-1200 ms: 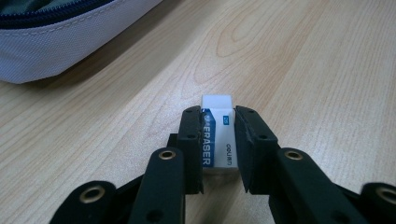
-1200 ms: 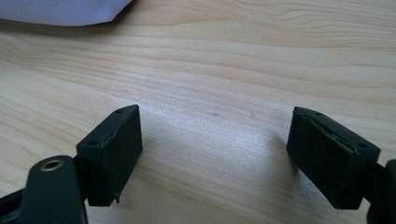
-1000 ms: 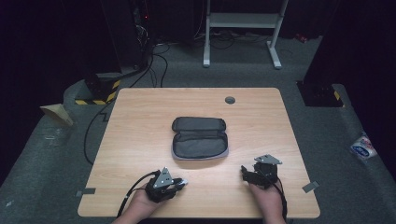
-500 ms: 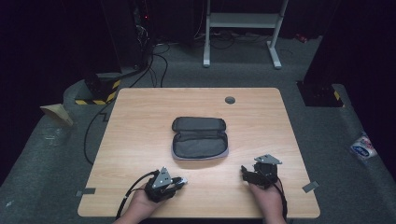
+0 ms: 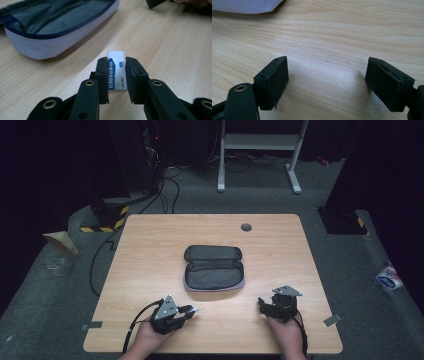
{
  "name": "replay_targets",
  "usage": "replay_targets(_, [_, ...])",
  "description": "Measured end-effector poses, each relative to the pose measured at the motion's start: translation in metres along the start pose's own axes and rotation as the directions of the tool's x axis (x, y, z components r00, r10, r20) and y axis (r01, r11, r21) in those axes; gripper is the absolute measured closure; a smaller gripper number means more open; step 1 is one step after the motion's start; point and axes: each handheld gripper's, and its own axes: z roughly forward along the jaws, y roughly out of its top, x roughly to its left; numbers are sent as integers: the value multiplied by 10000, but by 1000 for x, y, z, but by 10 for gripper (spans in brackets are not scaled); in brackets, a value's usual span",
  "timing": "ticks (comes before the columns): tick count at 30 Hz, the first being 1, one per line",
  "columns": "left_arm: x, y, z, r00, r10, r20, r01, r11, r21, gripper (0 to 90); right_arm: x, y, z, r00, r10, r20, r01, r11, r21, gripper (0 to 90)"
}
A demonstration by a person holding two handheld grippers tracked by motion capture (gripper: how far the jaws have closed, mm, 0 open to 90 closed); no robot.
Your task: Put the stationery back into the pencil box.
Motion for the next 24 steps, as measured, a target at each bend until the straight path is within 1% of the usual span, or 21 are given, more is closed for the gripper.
replay_targets(2, [0, 0, -1, 10000, 5, -8, -5, 10000, -40, 728, 0, 0, 0, 10000, 2, 3, -2, 10000, -2, 186])
replay_targets(3, [1, 1, -4, 10000, -43, 20, 43, 9999, -153, 728, 0, 0, 0, 10000, 0, 3, 0, 10000, -2, 186])
replay_targets(4, [1, 1, -4, 10000, -43, 20, 43, 9999, -153, 728, 0, 0, 0, 10000, 0, 3, 0, 10000, -2, 186])
replay_targets(5, [2, 1, -7, 10000, -12, 53, 14, 9995, -306, 728, 0, 0, 0, 10000, -3, 5, 3, 10000, -2, 186])
replay_targets(6, [2, 1, -7, 10000, -12, 53, 14, 9995, -306, 728, 0, 0, 0, 10000, -3, 5, 3, 10000, -2, 186])
replay_targets(9, [4, 3, -11, 9999, -40, -102, 35, 9988, -492, 728, 0, 0, 0, 10000, -3, 6, 3, 10000, -4, 186])
replay_targets(13, [7, 4, -13, 9997, -97, -231, 84, 9984, -558, 728, 0, 0, 0, 10000, -4, 6, 4, 10000, -1, 186])
replay_targets(14, [8, 4, -13, 9994, -182, -292, 164, 9981, -599, 728, 0, 0, 0, 10000, -4, 5, 4, 10000, -3, 186])
replay_targets(16, [8, 4, -14, 9993, -143, -346, 123, 9981, -599, 728, 0, 0, 0, 10000, -2, 4, 2, 10000, -2, 186])
replay_targets(18, [9, 5, -16, 9988, -185, -459, 152, 9974, -708, 728, 0, 0, 0, 10000, -16, 4, 16, 10000, -8, 190])
replay_targets(20, [11, 7, -18, 9978, -350, -563, 299, 9956, -893, 729, 0, 0, 0, 10000, -36, -8, 36, 10000, -5, 191])
replay_targets(22, [13, 8, -20, 9974, -385, -613, 325, 9949, -959, 729, 0, 0, 0, 10000, -24, -3, 24, 10000, 5, 190])
replay_targets(24, [15, 9, -20, 9963, -539, -668, 467, 9934, -1047, 729, 0, 0, 0, 10000, -12, 0, 12, 10000, 10, 190])
